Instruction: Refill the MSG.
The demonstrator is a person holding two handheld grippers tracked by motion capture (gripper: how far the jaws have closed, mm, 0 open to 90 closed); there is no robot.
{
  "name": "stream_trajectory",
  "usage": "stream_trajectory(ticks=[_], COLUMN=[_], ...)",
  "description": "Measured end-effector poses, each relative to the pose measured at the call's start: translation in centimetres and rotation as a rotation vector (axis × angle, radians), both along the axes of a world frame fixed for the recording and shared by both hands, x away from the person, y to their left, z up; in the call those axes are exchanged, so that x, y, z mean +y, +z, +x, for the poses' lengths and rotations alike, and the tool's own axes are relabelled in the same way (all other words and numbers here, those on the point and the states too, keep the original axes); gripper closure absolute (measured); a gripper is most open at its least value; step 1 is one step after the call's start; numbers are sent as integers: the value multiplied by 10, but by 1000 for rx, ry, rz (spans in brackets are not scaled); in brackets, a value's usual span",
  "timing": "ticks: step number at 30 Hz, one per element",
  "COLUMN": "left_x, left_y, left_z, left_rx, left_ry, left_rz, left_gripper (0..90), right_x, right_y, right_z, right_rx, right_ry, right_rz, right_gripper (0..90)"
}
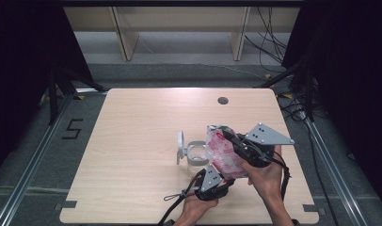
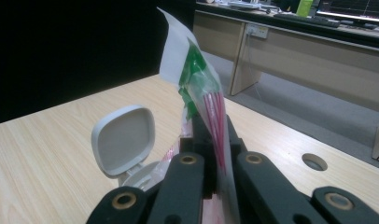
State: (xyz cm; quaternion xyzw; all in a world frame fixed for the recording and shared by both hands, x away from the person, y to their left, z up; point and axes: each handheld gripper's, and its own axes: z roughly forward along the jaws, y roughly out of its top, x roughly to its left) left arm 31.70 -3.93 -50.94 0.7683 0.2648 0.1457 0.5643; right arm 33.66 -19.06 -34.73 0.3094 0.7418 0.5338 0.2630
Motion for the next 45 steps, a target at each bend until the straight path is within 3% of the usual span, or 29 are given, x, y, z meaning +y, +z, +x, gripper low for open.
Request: stream_trajectory(ticks=[2,3,4,8,10,11,12,13,14,15,22,23,25,26,27,30,35,36,39,41,42,43,45], left_x=[-1,-2,-2,-3,-4,-5,-6,-7,-8,-10,-13,-13,-14,-13,-13,-13,-14,-14,-14,-13,-13,-13,-14], left_y=[0,0,0,4,4,4,5,5,5,4,2,2,1,1,1,1,1,1,2,2,2,3,3], left_z=[1,1,1,2,5,6,6,7,7,8,12,13,14,14,15,16,18,19,21,22,23,23,25], left_rx=[-7,-8,-2,-10,-11,-13,-12,-15,-14,-19,0,2,-1,3,6,19,20,21,22,26,25,26,23], left_ry=[-5,-9,-16,-9,-14,-20,-10,-16,-14,-12,-16,-21,-21,-21,-23,-15,-20,-23,-27,-23,-24,-19,-22], left_rz=[-7,-10,-17,1,-8,-18,-15,-21,-21,-34,-47,-49,-55,-50,-55,-68,-75,-75,-78,-79,-80,-83,-89], left_gripper=[697,699,701,706,708,708,708,708,708,709,712,712,713,714,714,716,719,719,719,720,721,721,721], right_x=[2,4,5,12,14,13,14,13,15,14,21,21,25,26,29,32,39,39,40,42,41,42,43], right_y=[0,0,0,1,1,2,2,3,3,4,0,0,0,0,-1,-1,-2,-2,-2,-3,-2,-2,0], right_z=[4,3,6,9,12,14,14,15,14,17,22,24,23,24,23,29,32,32,35,34,35,35,37], right_rx=[-15,9,-12,18,12,-17,10,-2,24,1,30,4,28,16,44,21,48,30,22,56,33,50,10], right_ry=[-5,-10,2,-1,-3,2,4,7,-9,-4,3,5,14,12,15,24,22,10,6,1,5,13,18], right_rz=[-8,-3,-23,-23,-22,-36,-34,-45,-30,-49,-54,-75,-72,-89,-76,-99,-109,-117,-111,-90,-106,-107,-126], right_gripper=[900,900,900,900,900,900,900,900,900,900,900,900,900,900,900,900,900,900,900,900,900,900,900])
